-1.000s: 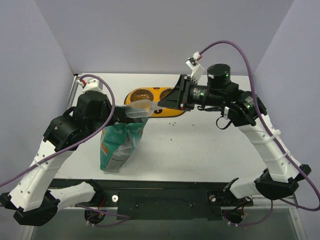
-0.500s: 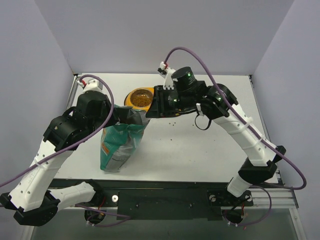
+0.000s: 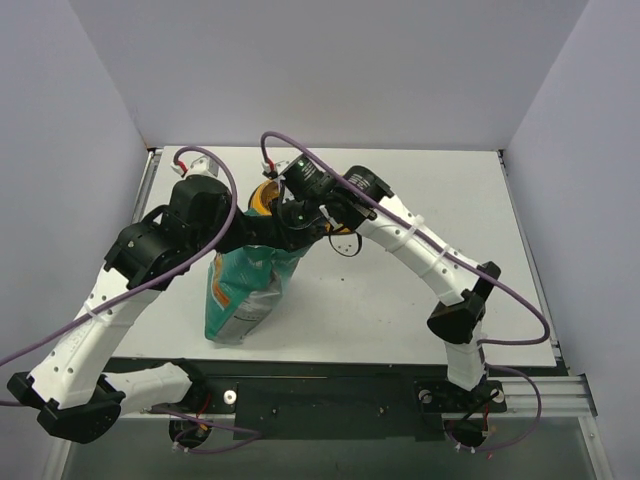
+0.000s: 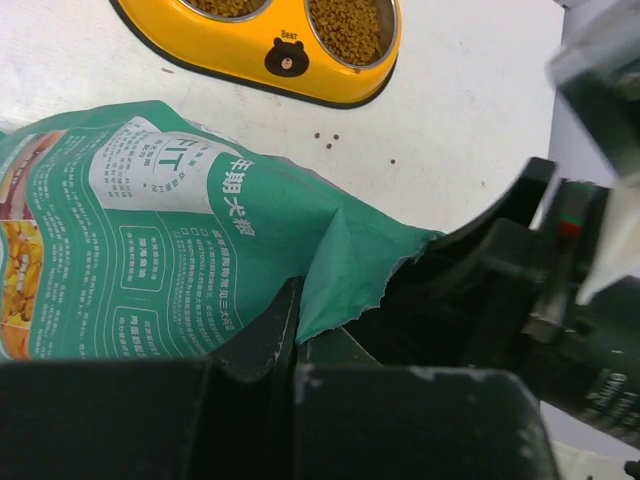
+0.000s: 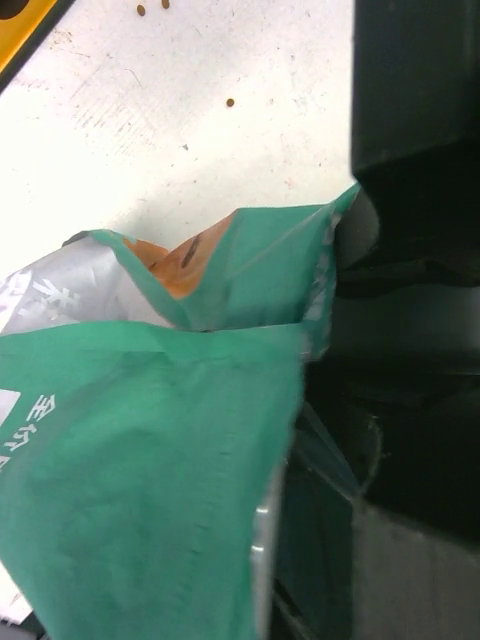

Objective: Serve the pet food

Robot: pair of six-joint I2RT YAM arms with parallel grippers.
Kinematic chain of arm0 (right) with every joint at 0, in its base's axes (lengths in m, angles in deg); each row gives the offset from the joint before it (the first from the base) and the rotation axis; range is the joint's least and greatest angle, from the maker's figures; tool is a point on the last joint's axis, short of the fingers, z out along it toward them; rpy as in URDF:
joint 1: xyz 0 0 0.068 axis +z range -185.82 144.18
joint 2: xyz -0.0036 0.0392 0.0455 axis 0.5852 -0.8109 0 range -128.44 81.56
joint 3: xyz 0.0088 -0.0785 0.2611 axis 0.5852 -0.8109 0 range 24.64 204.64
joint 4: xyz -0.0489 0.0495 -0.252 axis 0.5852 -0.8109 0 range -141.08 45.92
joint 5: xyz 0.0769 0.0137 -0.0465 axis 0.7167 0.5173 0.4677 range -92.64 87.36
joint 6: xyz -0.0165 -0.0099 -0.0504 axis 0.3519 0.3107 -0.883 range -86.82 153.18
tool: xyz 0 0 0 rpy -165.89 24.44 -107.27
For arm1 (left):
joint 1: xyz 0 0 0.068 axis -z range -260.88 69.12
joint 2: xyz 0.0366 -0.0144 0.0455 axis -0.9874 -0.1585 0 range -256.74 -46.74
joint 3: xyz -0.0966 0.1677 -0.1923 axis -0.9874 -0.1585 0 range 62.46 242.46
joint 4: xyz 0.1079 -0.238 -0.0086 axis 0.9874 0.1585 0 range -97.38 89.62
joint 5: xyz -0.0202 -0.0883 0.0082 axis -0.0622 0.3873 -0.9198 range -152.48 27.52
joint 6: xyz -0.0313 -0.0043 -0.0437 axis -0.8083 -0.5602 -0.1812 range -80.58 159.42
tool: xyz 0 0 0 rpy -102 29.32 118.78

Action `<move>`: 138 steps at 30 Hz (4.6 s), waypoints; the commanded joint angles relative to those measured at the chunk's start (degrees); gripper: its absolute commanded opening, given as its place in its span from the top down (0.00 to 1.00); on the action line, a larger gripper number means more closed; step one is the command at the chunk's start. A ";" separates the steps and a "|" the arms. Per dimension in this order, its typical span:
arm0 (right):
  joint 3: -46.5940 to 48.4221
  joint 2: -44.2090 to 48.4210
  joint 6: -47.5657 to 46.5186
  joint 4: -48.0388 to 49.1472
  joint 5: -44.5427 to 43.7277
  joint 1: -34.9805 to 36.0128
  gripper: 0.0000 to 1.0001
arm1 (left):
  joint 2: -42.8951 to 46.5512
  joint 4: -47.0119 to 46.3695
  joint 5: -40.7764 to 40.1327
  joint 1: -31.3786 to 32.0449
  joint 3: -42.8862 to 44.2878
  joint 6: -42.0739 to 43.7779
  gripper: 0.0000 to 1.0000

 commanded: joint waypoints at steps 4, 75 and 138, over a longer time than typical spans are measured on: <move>-6.72 -3.01 -7.10 0.36 -4.73 2.25 1.00 | 1.58 -13.97 4.02 -0.01 -1.27 -5.84 1.00; -45.56 27.21 40.98 49.14 35.70 -15.93 1.00 | 8.69 -8.52 -12.42 -1.68 2.86 1.90 1.00; -53.31 24.34 72.09 97.04 41.24 -33.33 1.00 | 12.65 -1.93 -29.29 -1.68 2.07 2.78 1.00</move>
